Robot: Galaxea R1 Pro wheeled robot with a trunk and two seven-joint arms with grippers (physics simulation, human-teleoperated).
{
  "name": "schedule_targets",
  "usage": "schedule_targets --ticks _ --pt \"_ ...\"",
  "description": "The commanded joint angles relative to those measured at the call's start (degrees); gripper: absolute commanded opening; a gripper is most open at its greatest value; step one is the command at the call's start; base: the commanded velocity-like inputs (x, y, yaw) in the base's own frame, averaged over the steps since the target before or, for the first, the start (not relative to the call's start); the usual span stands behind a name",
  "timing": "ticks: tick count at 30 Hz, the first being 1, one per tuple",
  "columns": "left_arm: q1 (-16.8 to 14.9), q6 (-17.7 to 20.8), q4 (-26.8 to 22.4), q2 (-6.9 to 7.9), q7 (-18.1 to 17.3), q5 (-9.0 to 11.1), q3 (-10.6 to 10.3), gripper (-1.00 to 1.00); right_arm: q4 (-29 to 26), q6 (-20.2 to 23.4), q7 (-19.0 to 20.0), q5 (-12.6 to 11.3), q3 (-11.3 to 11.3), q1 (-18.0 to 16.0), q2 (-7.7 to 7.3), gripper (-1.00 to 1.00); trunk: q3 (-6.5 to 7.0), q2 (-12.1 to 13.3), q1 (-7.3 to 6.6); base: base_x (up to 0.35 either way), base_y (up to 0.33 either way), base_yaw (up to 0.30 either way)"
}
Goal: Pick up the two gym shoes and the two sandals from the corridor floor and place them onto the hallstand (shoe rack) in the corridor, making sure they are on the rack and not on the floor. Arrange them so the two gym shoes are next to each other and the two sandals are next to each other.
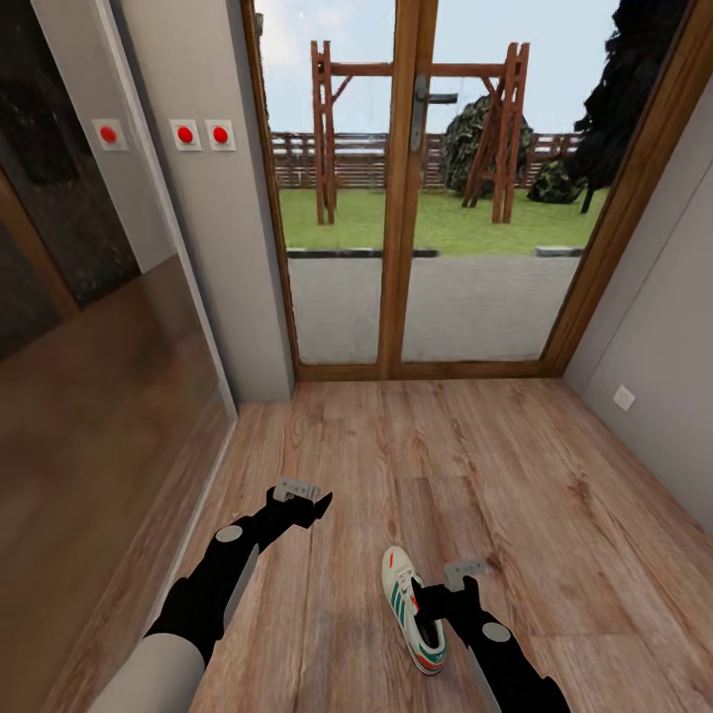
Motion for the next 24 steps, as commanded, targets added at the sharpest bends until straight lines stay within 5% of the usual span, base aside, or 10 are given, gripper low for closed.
schedule_targets --ticks 1,6,18,24 --pt "-0.1 1.2 -0.2 -0.06 -0.3 -0.4 0.1 1.00 0.0 -0.2 0.5 0.6 -0.5 0.0 0.09 1.00 -0.05 0.0 -0.01 0.000 0.000 0.000" --pt "-0.6 3.6 -0.7 -0.13 -0.5 -0.4 0.1 1.00 0.0 -0.2 0.3 0.6 -0.5 0.0 0.14 1.00 -0.05 0.0 -0.01 0.000 0.000 0.000" --pt "-2.5 6.0 -1.3 -0.44 -2.4 -0.3 0.1 1.00 -0.4 -0.1 0.1 0.5 -0.6 0.0 0.20 1.00 -2.20 -4.8 2.63 0.000 0.000 0.000" --pt "-3.5 10.1 -1.3 -2.52 -3.0 -0.4 0.0 1.00 -0.5 -0.1 0.1 0.5 -0.6 0.0 0.20 1.00 -3.42 -7.2 3.94 0.000 0.000 0.000"
